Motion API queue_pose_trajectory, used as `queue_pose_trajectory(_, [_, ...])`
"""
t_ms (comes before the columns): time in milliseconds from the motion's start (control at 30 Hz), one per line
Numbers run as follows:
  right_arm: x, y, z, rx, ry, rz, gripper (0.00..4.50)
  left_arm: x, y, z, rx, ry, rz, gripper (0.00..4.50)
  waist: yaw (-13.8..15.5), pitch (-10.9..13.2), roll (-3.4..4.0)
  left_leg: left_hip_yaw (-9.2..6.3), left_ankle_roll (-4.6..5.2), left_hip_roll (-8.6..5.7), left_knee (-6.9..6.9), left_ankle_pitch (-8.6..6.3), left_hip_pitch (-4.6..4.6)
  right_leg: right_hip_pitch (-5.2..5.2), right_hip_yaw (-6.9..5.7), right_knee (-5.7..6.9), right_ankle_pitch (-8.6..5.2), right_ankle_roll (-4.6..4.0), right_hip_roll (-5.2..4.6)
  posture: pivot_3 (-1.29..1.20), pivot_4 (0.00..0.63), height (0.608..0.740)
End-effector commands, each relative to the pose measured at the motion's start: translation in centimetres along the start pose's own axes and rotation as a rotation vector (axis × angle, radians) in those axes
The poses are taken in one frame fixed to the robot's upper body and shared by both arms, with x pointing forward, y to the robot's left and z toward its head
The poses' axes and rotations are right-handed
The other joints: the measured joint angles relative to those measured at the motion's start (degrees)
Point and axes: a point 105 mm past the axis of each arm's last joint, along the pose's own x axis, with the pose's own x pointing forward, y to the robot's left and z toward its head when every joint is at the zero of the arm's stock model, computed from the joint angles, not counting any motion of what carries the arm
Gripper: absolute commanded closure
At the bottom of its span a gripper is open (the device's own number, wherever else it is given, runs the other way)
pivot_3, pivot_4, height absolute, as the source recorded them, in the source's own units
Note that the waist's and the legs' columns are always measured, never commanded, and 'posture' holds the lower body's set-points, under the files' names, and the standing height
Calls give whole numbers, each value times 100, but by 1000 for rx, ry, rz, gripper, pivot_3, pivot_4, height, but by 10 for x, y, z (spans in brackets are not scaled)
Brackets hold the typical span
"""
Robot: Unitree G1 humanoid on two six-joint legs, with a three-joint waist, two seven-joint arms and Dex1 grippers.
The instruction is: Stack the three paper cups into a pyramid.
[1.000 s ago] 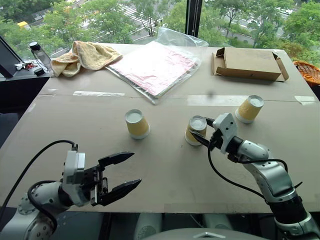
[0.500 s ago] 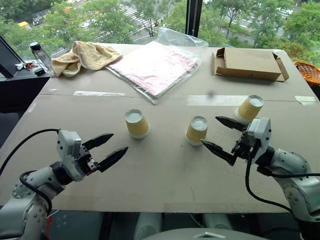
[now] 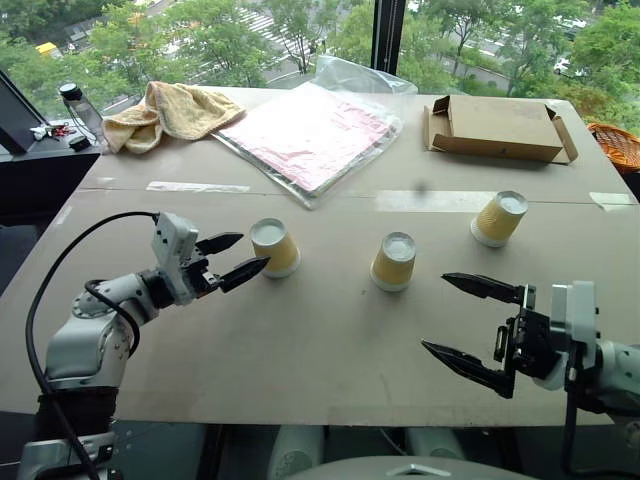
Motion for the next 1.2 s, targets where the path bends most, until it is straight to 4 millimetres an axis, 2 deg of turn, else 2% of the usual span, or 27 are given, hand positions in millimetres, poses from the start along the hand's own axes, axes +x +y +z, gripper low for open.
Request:
queue_pose_trajectory(33, [-2,4,11,-61,-29,-20,88,11,3,5,54,-13,-38,0,8,-2,-4,0,0,0,4,0,0,2,0,1,0,0,0,0,150,740])
queue_pose_trajectory(200, [-4,5,11,-65,-25,-44,88,27,4,1,61,-16,-93,0,0,-3,-5,-1,0,-1,6,0,0,3,0,1,1,1,0,0,150,740])
queue_pose_trajectory(300, [-5,4,10,-68,-19,-56,0,31,2,-3,63,-17,-132,834,-9,-2,-5,0,0,-1,6,0,-1,3,0,2,1,1,1,0,150,740])
queue_pose_trajectory(367, [-7,4,10,-71,-16,-69,0,34,1,1,61,-45,-150,1753,-8,-3,-6,-1,0,-1,6,0,-2,2,0,2,1,1,1,0,150,740])
queue_pose_trajectory(400, [-7,3,10,-72,-15,-75,0,35,-1,4,57,-61,-168,1942,-5,-3,-6,-1,0,-1,6,0,-2,2,0,2,1,1,1,0,150,740])
queue_pose_trajectory(533, [-9,2,9,-74,-7,-93,0,43,-20,10,68,-72,-294,1942,6,-3,-6,-2,0,-1,7,0,-2,3,0,5,1,1,0,0,150,740])
queue_pose_trajectory(667, [-11,2,6,-75,4,-118,0,59,-41,13,87,-85,-403,1942,21,-3,-7,-2,0,-2,8,0,-3,4,0,5,1,1,0,0,150,740])
queue_pose_trajectory(967, [-18,7,6,-77,26,-180,0,94,-62,17,131,-90,-504,1942,-10,-4,-8,-4,0,-3,12,0,-3,5,1,8,1,2,2,0,150,740])
queue_pose_trajectory(1200, [-21,12,4,-80,40,-218,0,103,-73,6,154,-60,-564,1942,-4,-3,-8,-4,0,-3,12,0,-3,5,1,8,1,2,3,0,150,740])
